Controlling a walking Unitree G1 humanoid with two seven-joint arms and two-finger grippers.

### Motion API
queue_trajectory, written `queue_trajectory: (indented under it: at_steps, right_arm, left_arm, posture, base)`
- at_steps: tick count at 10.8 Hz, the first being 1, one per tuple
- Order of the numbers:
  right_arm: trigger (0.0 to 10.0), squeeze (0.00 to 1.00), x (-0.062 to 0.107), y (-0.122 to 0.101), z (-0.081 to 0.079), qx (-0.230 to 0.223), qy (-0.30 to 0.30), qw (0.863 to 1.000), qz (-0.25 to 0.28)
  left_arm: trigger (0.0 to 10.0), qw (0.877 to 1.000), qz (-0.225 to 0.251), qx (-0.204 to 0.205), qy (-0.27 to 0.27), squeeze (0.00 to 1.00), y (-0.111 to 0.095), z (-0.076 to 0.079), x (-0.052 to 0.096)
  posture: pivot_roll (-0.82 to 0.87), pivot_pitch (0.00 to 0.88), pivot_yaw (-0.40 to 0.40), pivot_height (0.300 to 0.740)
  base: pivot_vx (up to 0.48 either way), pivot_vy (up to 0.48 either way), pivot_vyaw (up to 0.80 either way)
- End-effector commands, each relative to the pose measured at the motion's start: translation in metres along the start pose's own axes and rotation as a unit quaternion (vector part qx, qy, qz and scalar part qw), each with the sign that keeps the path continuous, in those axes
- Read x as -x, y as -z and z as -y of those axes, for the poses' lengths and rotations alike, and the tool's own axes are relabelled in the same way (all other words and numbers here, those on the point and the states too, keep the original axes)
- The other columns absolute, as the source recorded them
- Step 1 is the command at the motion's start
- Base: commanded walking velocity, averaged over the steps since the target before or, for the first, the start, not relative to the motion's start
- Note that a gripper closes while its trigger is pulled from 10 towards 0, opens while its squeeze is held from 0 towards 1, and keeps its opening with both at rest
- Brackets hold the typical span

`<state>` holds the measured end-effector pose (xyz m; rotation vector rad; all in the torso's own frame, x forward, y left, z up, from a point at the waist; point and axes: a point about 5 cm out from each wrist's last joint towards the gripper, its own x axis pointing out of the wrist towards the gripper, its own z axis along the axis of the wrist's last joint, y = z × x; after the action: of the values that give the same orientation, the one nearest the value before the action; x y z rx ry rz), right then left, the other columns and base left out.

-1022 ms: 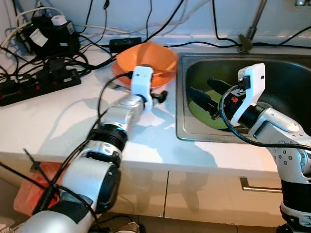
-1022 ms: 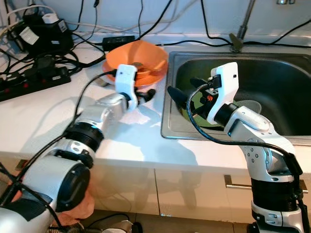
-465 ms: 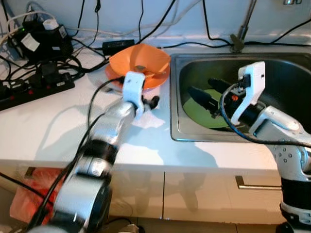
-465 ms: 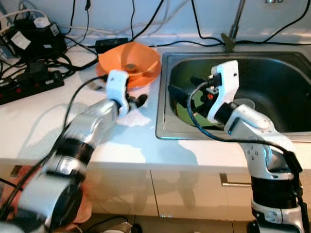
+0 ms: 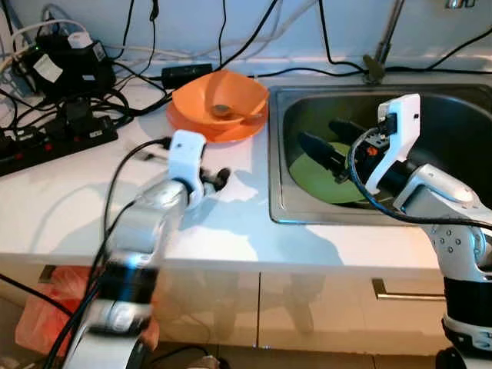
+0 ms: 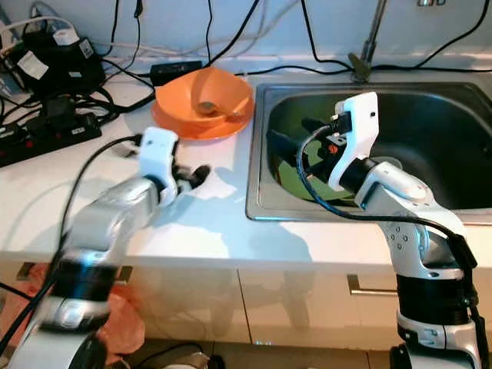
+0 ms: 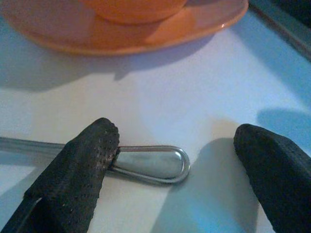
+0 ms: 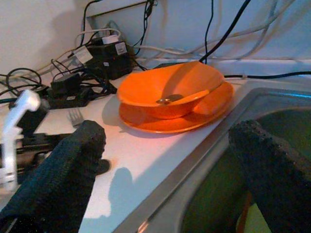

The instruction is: Kitchen organization

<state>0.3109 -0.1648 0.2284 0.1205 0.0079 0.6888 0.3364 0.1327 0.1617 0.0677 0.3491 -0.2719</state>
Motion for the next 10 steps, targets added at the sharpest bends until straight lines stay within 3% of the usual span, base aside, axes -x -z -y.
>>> queue_trajectory:
  at_steps: [1, 3, 4, 6, 7, 9, 10]
  right_arm:
    - [10.0, 0.42, -0.002, -0.007, 0.001, 0.008, -0.004, 1.000, 0.010]
    - [10.0, 0.37, -0.003, -0.007, 0.001, 0.008, -0.006, 1.000, 0.011]
    - [10.0, 0.29, -0.005, -0.007, 0.001, 0.009, -0.007, 1.000, 0.011]
    - [10.0, 0.25, -0.007, -0.007, 0.002, 0.009, -0.010, 1.000, 0.011]
    - [10.0, 0.23, -0.008, -0.006, 0.001, 0.009, -0.016, 1.000, 0.008]
    - [10.0, 0.00, -0.008, -0.002, -0.001, 0.008, -0.032, 0.999, -0.003]
    - [10.0, 0.00, -0.009, 0.001, -0.003, 0.007, -0.039, 0.999, -0.008]
  left_arm:
    - [10.0, 0.997, -0.079, 0.024, -0.001, 0.00, 0.032, -0.003, 0.007]
    - [10.0, 0.996, -0.085, 0.028, 0.007, 0.00, 0.034, 0.004, 0.020]
    - [10.0, 0.997, -0.075, 0.014, 0.019, 0.00, 0.025, 0.012, 0.028]
    - [10.0, 0.999, -0.044, -0.001, 0.021, 0.00, 0.008, 0.016, 0.032]
    - [10.0, 0.999, -0.011, -0.031, 0.003, 0.00, -0.008, 0.013, 0.035]
    - [10.0, 0.996, 0.039, -0.061, -0.050, 0.00, -0.041, -0.002, 0.042]
    - [10.0, 0.993, 0.061, -0.079, -0.068, 0.00, -0.055, -0.007, 0.045]
  posture:
    - [0.13, 0.038, 0.063, 0.740]
    - [0.14, 0.036, 0.059, 0.740]
    - [0.15, 0.031, 0.055, 0.740]
    - [0.15, 0.026, 0.052, 0.740]
    - [0.15, 0.023, 0.051, 0.740]
    - [0.16, 0.019, 0.050, 0.740]
    - [0.17, 0.015, 0.051, 0.740]
  base:
    - [0.000, 0.000, 0.00]
    - [0.000, 0.000, 0.00]
    - [0.000, 0.000, 0.00]
    - [0.000, 0.000, 0.00]
    - [0.000, 0.000, 0.00]
    - [0.000, 0.000, 0.00]
    - [0.000, 0.000, 0.00]
